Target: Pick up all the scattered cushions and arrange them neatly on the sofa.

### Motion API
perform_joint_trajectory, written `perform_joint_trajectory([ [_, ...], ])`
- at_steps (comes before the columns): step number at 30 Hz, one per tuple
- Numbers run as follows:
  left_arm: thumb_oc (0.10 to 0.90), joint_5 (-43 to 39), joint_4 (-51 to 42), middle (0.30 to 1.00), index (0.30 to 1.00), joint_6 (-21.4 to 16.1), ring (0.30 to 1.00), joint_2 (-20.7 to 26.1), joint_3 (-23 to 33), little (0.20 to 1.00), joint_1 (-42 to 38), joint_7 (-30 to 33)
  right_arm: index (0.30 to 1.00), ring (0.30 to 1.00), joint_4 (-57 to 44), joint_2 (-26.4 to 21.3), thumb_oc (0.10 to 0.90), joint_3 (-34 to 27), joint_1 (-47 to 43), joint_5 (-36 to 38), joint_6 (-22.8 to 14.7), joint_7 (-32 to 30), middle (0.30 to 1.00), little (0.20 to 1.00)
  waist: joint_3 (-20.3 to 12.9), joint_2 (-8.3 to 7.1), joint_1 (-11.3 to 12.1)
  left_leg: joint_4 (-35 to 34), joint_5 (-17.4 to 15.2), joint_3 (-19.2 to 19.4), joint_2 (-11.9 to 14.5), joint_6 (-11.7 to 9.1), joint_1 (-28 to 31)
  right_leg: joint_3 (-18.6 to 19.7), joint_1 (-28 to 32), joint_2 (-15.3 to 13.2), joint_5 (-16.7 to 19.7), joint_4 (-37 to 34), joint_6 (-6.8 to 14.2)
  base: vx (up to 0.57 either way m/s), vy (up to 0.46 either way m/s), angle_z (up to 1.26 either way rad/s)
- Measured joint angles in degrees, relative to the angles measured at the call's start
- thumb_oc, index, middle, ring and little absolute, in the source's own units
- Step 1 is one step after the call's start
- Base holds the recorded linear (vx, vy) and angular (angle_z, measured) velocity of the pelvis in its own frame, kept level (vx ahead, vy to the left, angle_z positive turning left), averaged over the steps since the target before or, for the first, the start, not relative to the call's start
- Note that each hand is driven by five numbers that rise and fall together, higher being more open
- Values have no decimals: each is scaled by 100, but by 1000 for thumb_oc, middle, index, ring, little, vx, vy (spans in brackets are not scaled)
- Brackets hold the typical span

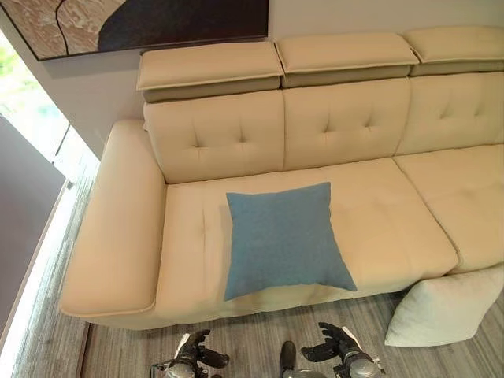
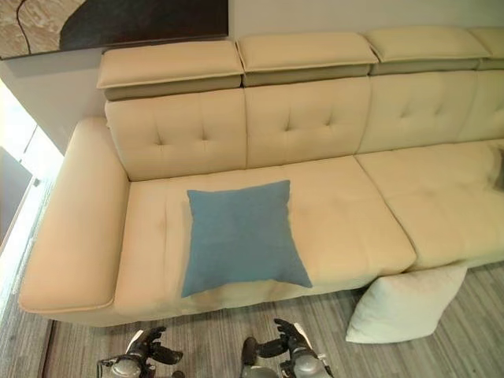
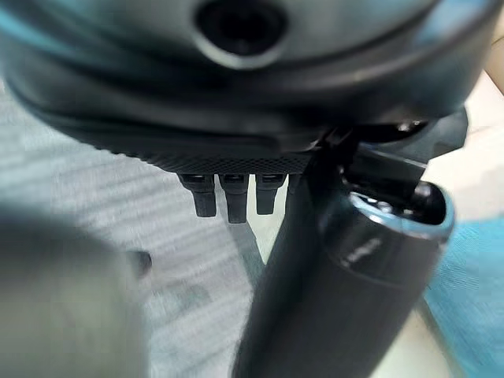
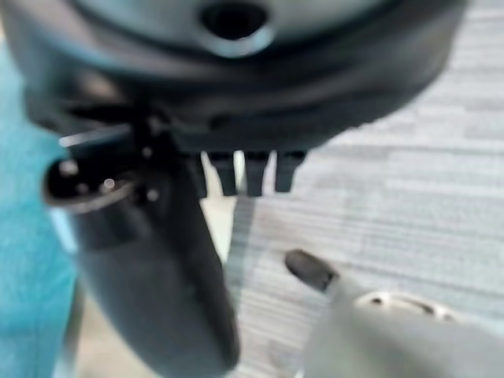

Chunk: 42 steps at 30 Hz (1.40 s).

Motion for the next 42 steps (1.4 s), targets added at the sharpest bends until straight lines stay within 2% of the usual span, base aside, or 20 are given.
perform_joint_trajectory([
  [1,800,-1,-28,900,900,0,900,0,8,900,-26,-3,900,900,14,2,800,58,-7,0,-2,-4,900,900,30,-53,73,240,-32,41,41,-22,-142,-4,51,41,-58,-12,-141,130,-80,3],
  [3,800,1,-170,900,900,-2,900,12,-12,900,-8,-3,900,900,18,0,800,106,-21,0,-6,-9,900,900,64,-114,62,50,-109,179,42,58,-148,-88,111,55,-106,-8,-212,144,-36,11],
  [4,800,1,-213,900,900,-4,900,10,-57,900,-19,-4,900,900,21,-6,800,98,-25,2,-3,-16,900,900,92,-141,59,-181,-130,306,-38,88,-221,-127,131,90,-193,-20,-259,169,25,26],
  [6,800,2,-236,900,900,-3,900,15,-73,900,-45,3,900,900,33,6,800,115,2,-3,0,-20,900,900,144,-216,58,-1003,-81,590,-191,139,-221,-254,174,88,-250,-51,-180,112,47,31],
  [8,800,2,-395,900,900,-1,900,65,-84,900,-24,17,900,900,67,6,800,177,19,-5,-7,-15,900,900,170,-212,73,-1805,121,849,-204,161,-202,-350,182,249,-301,-51,-163,78,62,12],
  [9,800,2,-385,900,900,1,900,84,-83,900,-24,18,900,900,124,28,800,167,20,-5,-5,-15,900,900,174,-210,90,-1876,161,924,-182,189,-196,-349,190,298,-302,-46,-173,116,103,-6],
  [12,800,3,-367,900,900,10,900,42,-90,900,26,14,900,900,211,-3,800,31,33,-31,-12,-47,900,900,190,-100,15,-2050,216,923,-206,293,27,-302,315,392,-350,-8,-117,117,95,-11],
  [13,800,4,-385,900,900,4,900,-3,-103,900,89,14,900,900,230,-45,800,-14,105,-43,-10,-72,900,900,159,52,7,-2141,444,918,-151,506,151,-300,376,465,-375,-8,-89,88,80,2],
  [14,800,3,-388,900,900,4,900,4,-100,900,81,21,900,900,238,-34,800,-19,148,-51,-1,-107,900,900,149,23,21,-2178,509,920,-206,530,198,-298,376,417,-383,-7,-44,129,123,5],
  [17,800,2,-398,900,900,4,900,137,-56,900,139,102,900,900,249,-3,800,-119,274,-168,-1,-140,900,900,116,88,46,-2467,538,918,-336,637,416,-250,413,294,-432,66,39,58,62,3],
  [22,800,-3,-386,900,900,5,900,491,45,900,301,290,900,900,252,-5,800,-147,245,-402,-5,-266,900,900,8,178,72,-2562,501,925,-418,712,606,-198,549,209,-486,84,117,43,39,1],
  [26,800,-76,-389,900,900,1,900,548,447,900,529,405,900,900,376,-14,800,-283,253,-575,-22,-480,900,900,-308,240,61,-2565,482,945,-427,731,663,-155,625,214,-484,9,119,35,37,-5],
  [28,800,-126,-399,900,900,-3,900,560,473,900,567,419,900,900,456,-68,800,-397,247,-624,-32,-531,900,900,-371,264,58,-2566,478,948,-411,733,691,-146,651,229,-485,6,120,19,18,-1],
  [31,800,-142,-423,900,900,-3,900,620,479,900,589,401,900,900,457,-381,800,-478,308,-655,-42,-527,900,900,-430,287,57,-2568,472,967,-391,736,693,-109,639,247,-512,7,160,11,12,-5],
  [35,800,-232,-518,900,900,-2,900,774,693,900,610,386,900,900,456,-1035,800,-644,385,-657,-31,-526,900,900,-461,317,46,-2575,460,1053,-368,756,668,3,569,262,-474,15,171,20,7,-13],
  [38,800,-272,-704,900,900,-16,900,892,846,900,614,382,900,900,455,-1292,800,-826,439,-658,1,-520,900,900,-461,312,34,-2571,468,1070,-365,746,665,14,558,266,-466,9,164,12,-1,-3],
  [42,800,-363,-1191,900,900,-7,900,934,967,900,703,379,900,900,221,-1327,800,-1069,462,-625,35,-485,900,900,-457,315,33,-2568,475,1094,-368,742,609,38,495,266,-450,-6,166,8,-5,-3],
])
